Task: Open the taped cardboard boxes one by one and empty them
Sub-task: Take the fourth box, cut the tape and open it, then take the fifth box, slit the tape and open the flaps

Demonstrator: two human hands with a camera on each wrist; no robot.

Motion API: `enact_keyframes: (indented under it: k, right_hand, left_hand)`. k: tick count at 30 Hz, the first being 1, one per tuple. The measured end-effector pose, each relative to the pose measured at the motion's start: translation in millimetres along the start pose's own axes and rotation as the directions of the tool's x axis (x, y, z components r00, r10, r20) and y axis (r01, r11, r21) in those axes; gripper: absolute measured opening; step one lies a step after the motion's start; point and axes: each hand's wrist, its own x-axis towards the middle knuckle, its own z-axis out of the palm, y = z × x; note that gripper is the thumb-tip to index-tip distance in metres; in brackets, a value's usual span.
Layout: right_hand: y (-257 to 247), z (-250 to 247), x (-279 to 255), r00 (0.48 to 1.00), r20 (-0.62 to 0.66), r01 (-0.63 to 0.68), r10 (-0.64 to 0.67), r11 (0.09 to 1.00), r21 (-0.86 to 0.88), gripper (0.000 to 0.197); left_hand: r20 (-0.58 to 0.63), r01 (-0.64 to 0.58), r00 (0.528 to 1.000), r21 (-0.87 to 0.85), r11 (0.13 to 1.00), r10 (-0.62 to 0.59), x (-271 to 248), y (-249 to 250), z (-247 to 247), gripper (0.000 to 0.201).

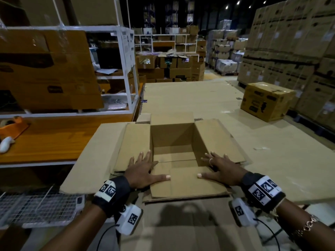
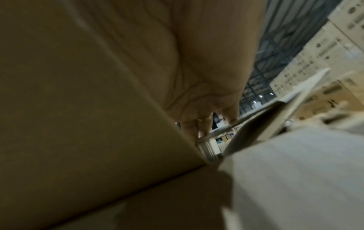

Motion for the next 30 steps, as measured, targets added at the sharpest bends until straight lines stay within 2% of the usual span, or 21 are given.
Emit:
enact_keyframes:
  k: [4, 9, 12, 15, 17, 19, 23, 27, 30]
  right_hand:
    - [5, 0, -10, 0.994, -0.11, 0.016, -0.006, 0.996, 0.086, 0.091]
    - [19, -13, -33, 0.942, -0.335, 0.123, -0.008, 0.937, 0.325, 0.078]
    - [34, -24, -49, 0.876, -0.482, 0.223, -0.015, 0.899, 0.378, 0.062]
    - [60, -33, -65, 0.764, -0.645, 0.316, 0.022, 0.859, 0.404, 0.046]
    - [87, -40, -78, 0.703, -0.709, 0.322, 0.059, 0.863, 0.39, 0.039]
    - [121, -49, -95, 0.675, -0.73, 0.316, 0.109, 0.851, 0.42, 0.036]
    - [200, -63, -131, 0.658, -0.731, 0.327, 0.182, 0.806, 0.494, 0.032]
    - [284, -71, -160, 0.647, -0.714, 0.317, 0.267, 0.758, 0.571, 0.031]
    - [338, -73, -176, 0.647, -0.688, 0.287, 0.329, 0.731, 0.619, 0.033]
  left_hand:
    - [-0.032, -0.021, 0.999, -0.046, 0.999, 0.02, -15, 16, -17, 0.107]
    - [-0.262, -0.145, 0.958, -0.096, 0.985, 0.116, -31, 57, -45, 0.092]
    - [-0.338, -0.253, 0.914, -0.043, 0.967, 0.224, -36, 95, -58, 0.088]
    - [-0.372, -0.352, 0.87, -0.011, 0.936, 0.323, -38, 142, -65, 0.085]
    - [-0.389, -0.391, 0.848, -0.005, 0.92, 0.359, -34, 177, -65, 0.081]
    - [-0.415, -0.424, 0.823, 0.008, 0.906, 0.388, -25, 219, -62, 0.078]
    - [-0.476, -0.485, 0.775, -0.029, 0.874, 0.415, 8, 317, -41, 0.076]
    - [-0.564, -0.461, 0.768, -0.156, 0.874, 0.305, 60, 420, -8, 0.061]
    - [-0.597, -0.435, 0.779, -0.291, 0.852, 0.194, 94, 475, 15, 0.046]
